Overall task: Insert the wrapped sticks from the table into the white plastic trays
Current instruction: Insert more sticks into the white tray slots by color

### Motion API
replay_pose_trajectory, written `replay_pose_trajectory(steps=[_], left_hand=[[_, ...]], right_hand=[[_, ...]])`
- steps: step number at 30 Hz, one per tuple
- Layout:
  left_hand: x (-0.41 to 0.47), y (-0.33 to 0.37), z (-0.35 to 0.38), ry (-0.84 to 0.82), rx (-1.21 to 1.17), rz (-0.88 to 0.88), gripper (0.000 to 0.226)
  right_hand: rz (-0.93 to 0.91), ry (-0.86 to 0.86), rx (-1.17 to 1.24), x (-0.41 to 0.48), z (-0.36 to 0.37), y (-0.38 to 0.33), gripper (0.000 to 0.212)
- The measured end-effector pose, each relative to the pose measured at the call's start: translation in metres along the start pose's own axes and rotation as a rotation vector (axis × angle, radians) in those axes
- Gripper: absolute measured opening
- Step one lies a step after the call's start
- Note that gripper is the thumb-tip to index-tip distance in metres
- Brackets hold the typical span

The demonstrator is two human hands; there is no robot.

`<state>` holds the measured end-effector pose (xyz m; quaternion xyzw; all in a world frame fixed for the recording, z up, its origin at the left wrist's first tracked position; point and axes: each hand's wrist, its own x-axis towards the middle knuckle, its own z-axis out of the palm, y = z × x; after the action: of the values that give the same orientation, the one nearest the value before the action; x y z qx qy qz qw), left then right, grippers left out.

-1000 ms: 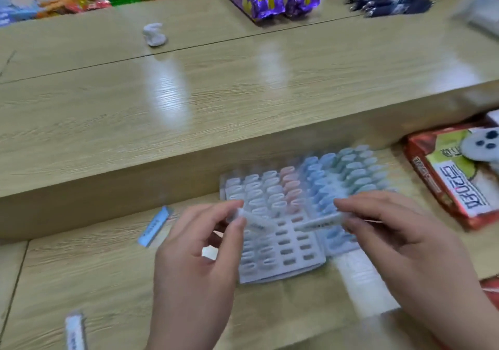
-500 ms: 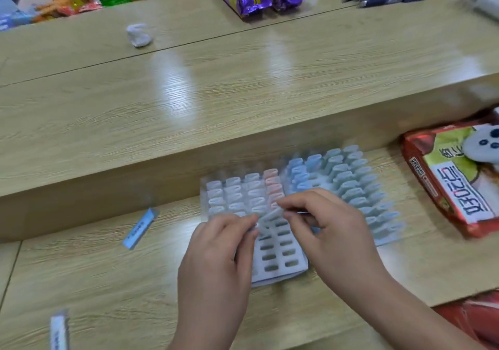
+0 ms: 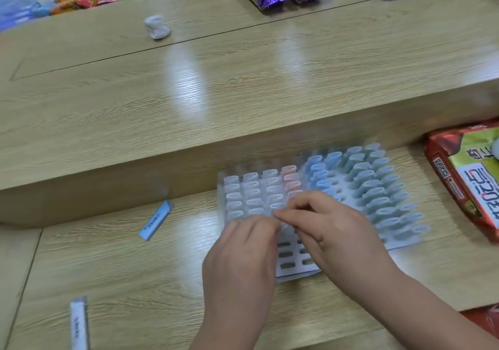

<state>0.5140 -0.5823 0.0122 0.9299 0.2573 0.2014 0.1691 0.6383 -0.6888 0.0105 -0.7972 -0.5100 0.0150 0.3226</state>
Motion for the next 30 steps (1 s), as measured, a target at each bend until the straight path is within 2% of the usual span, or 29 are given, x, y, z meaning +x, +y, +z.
replay_pose_trajectory(steps=[4, 9, 12, 15, 17, 19, 21, 23, 25, 28, 30], left_hand=[[-0.003, -0.005, 0.001, 0.023, 0.005, 0.151, 0.005], [-0.007, -0.009, -0.005, -0.005, -0.039, 0.135, 0.018], [-0.014, -0.022, -0.018, 0.076, -0.186, 0.098, 0.019], [-0.026, -0.056, -0.039, 0.192, -0.236, -0.017, 0.019], [-0.037, -0.087, -0.055, 0.230, -0.242, -0.168, 0.020], [-0.052, -0.121, -0.069, 0.233, -0.206, -0.332, 0.018], [-0.069, -0.153, -0.083, 0.221, -0.118, -0.469, 0.019], [-0.086, -0.181, -0.096, 0.179, -0.057, -0.603, 0.025], [-0.097, -0.202, -0.104, 0.087, 0.015, -0.734, 0.040], [-0.107, -0.221, -0.106, -0.040, 0.119, -0.817, 0.054], [-0.109, -0.226, -0.104, -0.073, 0.115, -0.813, 0.045]], right_hand=[[-0.051, 0.045, -0.081, -0.004, 0.004, 0.002, 0.039], [-0.133, 0.087, -0.190, -0.012, 0.010, -0.005, 0.048], [-0.119, 0.157, -0.200, -0.012, 0.016, -0.013, 0.043], [-0.148, 0.162, -0.141, 0.001, 0.029, -0.039, 0.038], [-0.205, 0.120, -0.097, 0.017, 0.043, -0.062, 0.036], [-0.224, 0.047, -0.092, 0.034, 0.063, -0.086, 0.036], [-0.203, -0.099, -0.140, 0.051, 0.084, -0.110, 0.045], [-0.184, -0.273, -0.262, 0.068, 0.108, -0.128, 0.056], [-0.155, -0.369, -0.339, 0.083, 0.129, -0.137, 0.058], [-0.138, -0.414, -0.430, 0.098, 0.154, -0.142, 0.045], [-0.127, -0.446, -0.510, 0.102, 0.165, -0.140, 0.037]])
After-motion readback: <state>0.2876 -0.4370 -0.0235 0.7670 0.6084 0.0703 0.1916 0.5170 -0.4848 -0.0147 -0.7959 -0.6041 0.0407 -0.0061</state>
